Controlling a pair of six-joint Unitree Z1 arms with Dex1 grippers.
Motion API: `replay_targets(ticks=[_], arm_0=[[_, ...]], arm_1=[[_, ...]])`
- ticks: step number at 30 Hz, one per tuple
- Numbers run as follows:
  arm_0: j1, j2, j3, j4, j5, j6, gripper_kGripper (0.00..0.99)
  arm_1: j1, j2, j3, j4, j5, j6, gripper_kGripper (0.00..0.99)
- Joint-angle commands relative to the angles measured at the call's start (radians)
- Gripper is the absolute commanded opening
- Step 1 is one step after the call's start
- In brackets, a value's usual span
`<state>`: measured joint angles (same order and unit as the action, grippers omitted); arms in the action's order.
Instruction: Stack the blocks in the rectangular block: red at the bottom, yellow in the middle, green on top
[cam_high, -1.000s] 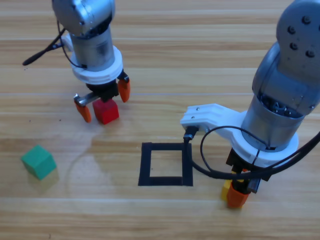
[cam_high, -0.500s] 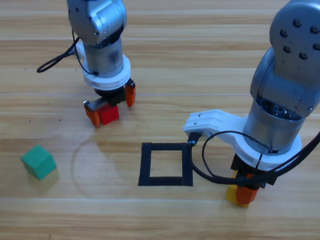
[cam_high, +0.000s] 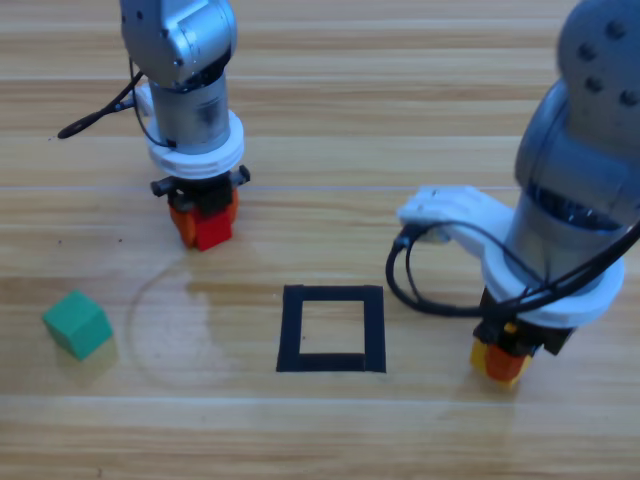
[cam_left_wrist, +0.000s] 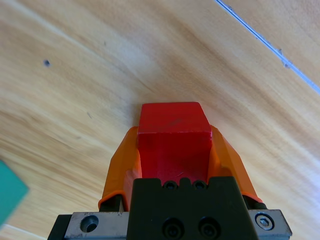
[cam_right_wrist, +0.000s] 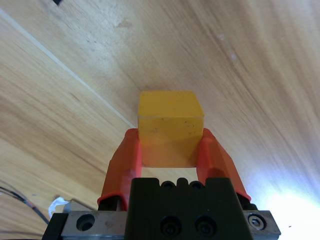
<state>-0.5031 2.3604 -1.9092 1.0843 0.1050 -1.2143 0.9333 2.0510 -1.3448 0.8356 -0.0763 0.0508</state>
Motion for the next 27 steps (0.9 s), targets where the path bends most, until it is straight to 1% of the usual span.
replay_targets(ticks=[1, 3, 7, 11, 14, 19, 20, 23, 27], arm_0=[[0.021, 0.086, -0.152, 0.08, -0.025, 0.165, 0.037], [-0.012, 0.099, -0.197, 0.098, -0.028, 0.239, 0.035], [-0.088, 0.099, -0.238, 0.101, -0.03, 0.453, 0.032], [-0.18, 0.071, -0.199, 0.123, -0.011, 0.573, 0.034], [-0.252, 0.048, -0.142, 0.121, -0.004, 0.641, 0.034], [-0.338, 0.033, -0.094, 0.12, 0.008, 0.673, 0.034], [-0.354, 0.028, -0.087, 0.12, 0.008, 0.665, 0.034], [-0.367, 0.006, -0.07, 0.112, 0.008, 0.618, 0.035], [-0.37, -0.03, -0.05, 0.106, 0.008, 0.526, 0.035]], arm_1=[[0.024, -0.095, 0.021, 0.019, -0.014, 0.057, 0.249], [0.024, -0.106, 0.024, 0.019, -0.006, 0.089, 0.249], [0.019, -0.115, 0.021, 0.019, 0.03, 0.142, 0.249], [0.012, -0.129, 0.023, 0.017, 0.063, 0.221, 0.244], [0.012, -0.143, 0.029, 0.019, 0.069, 0.297, 0.241], [0.012, -0.157, 0.039, 0.022, 0.066, 0.466, 0.241], [0.012, -0.163, 0.042, 0.033, 0.056, 0.528, 0.241], [0.012, -0.163, 0.044, 0.042, 0.053, 0.563, 0.241], [0.012, -0.157, 0.047, 0.043, 0.052, 0.564, 0.242]])
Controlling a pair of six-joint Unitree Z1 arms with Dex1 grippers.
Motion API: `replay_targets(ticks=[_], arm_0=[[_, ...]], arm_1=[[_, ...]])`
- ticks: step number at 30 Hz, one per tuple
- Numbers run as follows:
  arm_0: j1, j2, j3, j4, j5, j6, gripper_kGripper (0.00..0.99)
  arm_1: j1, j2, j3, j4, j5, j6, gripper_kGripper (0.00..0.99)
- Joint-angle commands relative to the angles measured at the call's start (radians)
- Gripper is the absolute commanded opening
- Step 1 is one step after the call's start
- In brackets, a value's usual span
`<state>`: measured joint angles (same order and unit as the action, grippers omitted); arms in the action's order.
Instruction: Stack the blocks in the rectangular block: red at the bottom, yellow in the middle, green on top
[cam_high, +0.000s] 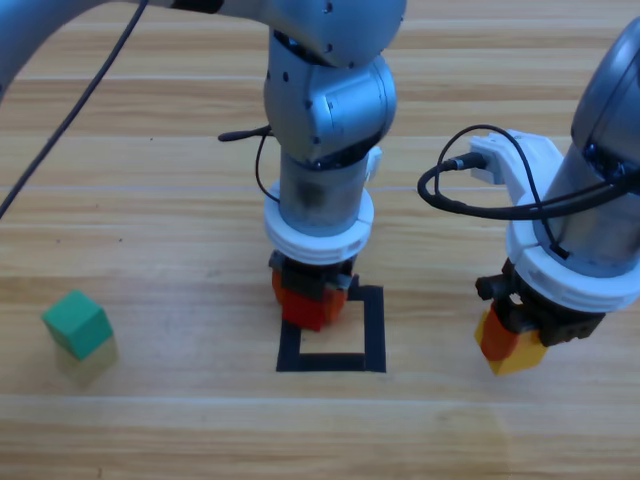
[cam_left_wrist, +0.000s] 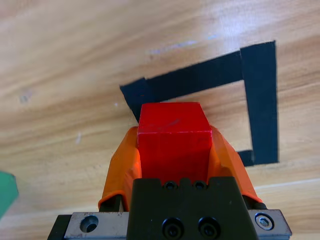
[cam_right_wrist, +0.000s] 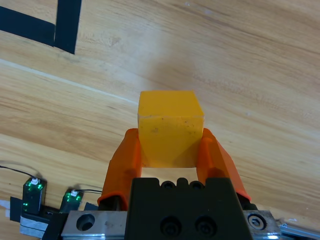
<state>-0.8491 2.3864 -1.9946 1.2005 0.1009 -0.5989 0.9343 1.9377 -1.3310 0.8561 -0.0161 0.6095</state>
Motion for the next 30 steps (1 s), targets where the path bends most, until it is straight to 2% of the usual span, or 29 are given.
replay_targets(ticks=[1, 15, 30], arm_0=[[-0.024, -0.064, 0.039, -0.012, 0.013, -0.116, 0.035], [-0.059, -0.09, 0.043, -0.052, -0.009, -0.363, 0.041], [-0.088, -0.079, 0.166, -0.203, -0.012, -0.415, 0.041]], arm_1=[[0.011, -0.042, 0.033, 0.023, -0.008, 0.006, 0.242], [0.011, -0.039, 0.032, 0.023, -0.008, 0.0, 0.244], [0.011, -0.031, 0.029, 0.023, -0.013, -0.01, 0.244]])
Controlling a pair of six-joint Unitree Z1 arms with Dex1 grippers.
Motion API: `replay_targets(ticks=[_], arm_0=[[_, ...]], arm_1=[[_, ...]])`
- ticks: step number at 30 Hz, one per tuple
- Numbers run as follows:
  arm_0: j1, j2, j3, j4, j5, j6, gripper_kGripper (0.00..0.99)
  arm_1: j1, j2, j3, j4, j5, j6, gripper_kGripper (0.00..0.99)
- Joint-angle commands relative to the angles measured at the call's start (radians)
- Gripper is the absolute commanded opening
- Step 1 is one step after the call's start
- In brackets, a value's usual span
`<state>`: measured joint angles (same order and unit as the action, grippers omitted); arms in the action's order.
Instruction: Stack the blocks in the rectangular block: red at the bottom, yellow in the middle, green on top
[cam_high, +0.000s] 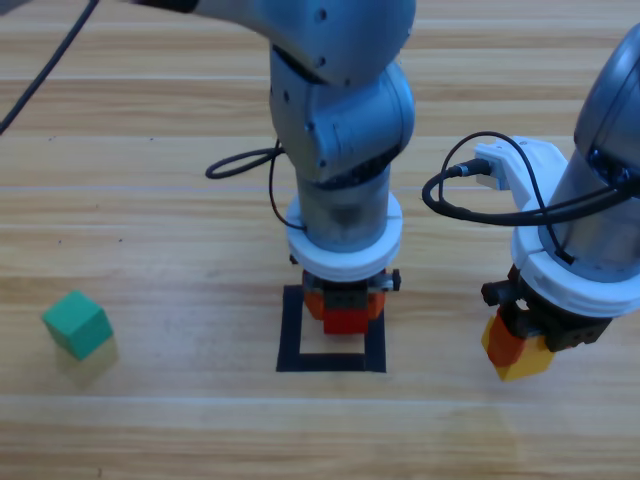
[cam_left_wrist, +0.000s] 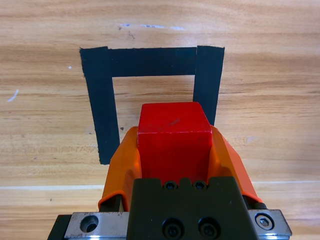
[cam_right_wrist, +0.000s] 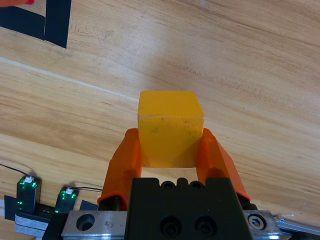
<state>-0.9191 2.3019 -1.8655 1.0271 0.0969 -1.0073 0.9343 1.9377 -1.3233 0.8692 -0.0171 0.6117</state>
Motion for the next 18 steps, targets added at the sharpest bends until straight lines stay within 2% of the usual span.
replay_targets(ticks=[1, 18], arm_0=[[-0.018, 0.005, 0.042, -0.036, -0.008, -0.007, 0.041], [-0.017, 0.016, 0.075, -0.064, -0.005, 0.007, 0.04]], arm_1=[[0.011, -0.031, 0.021, 0.01, -0.012, -0.012, 0.244], [0.011, -0.022, 0.016, 0.01, -0.012, -0.012, 0.244]])
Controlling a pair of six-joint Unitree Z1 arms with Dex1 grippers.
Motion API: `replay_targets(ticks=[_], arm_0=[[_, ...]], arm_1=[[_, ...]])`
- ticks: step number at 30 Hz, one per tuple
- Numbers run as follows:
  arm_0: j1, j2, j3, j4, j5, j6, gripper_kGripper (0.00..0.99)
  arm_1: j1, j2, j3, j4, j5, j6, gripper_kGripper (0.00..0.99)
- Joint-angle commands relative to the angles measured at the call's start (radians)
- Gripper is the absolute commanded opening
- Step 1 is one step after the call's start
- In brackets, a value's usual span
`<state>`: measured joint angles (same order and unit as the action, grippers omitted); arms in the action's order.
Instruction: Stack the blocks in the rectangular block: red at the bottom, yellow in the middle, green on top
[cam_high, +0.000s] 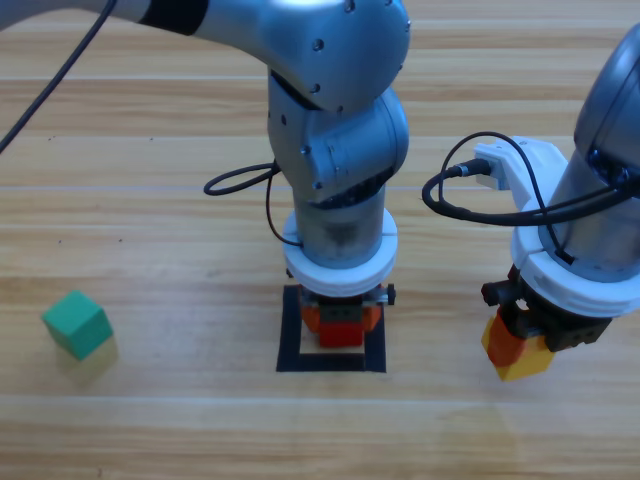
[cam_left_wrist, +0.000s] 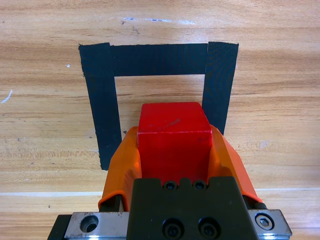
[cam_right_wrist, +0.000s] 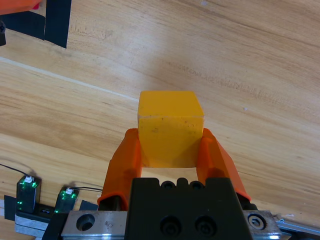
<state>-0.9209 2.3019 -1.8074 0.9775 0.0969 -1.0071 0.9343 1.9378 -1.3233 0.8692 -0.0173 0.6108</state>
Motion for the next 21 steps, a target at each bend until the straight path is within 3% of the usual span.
replay_targets(ticks=[1, 21], arm_0=[[-0.015, 0.016, 0.019, -0.014, -0.005, 0.008, 0.041], [-0.015, 0.044, 0.025, -0.014, -0.002, 0.013, 0.04]], arm_1=[[0.011, -0.02, 0.018, 0.01, -0.012, -0.009, 0.244], [0.011, -0.013, 0.013, 0.008, -0.013, -0.008, 0.244]])
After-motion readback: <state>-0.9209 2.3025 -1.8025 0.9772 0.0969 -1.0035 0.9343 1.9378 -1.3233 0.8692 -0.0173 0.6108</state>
